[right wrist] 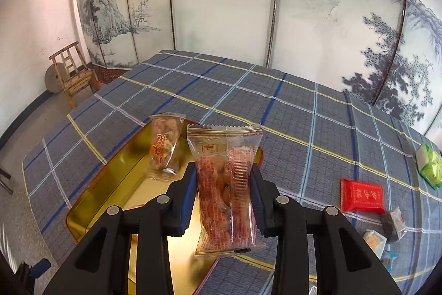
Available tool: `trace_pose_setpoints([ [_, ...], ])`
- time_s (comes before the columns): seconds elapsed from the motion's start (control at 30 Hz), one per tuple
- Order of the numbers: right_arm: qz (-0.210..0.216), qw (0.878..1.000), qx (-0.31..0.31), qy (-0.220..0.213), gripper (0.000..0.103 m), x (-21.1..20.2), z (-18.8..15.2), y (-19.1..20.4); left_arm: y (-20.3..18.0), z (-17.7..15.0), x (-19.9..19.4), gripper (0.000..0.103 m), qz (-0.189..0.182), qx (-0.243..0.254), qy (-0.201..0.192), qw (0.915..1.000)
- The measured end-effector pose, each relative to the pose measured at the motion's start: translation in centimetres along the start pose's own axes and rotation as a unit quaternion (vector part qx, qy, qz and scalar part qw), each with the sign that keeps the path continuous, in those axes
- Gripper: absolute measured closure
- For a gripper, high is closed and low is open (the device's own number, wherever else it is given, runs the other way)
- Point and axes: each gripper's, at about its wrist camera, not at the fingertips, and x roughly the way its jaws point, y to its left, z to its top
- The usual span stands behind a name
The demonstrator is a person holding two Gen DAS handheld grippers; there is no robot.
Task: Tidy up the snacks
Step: 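Carry the orange-snack bag over the gold tin and open the right gripper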
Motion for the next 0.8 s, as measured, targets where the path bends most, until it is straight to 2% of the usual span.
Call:
trace_pose_setpoints([
  [0.63,0.026,0.998,-0.017,0.048,0.066,2.7,-1.9,3.7,1.5,-0.9,0.2,0.025,0.000,-0.015,0.015,0.9998],
  [0.8,0.040,0.997,-0.001,0.062,0.066,3.4,-2.1,4.4,1.5,-1.0,0.2,0.025,0.001,-0.016,0.017,0.9997],
])
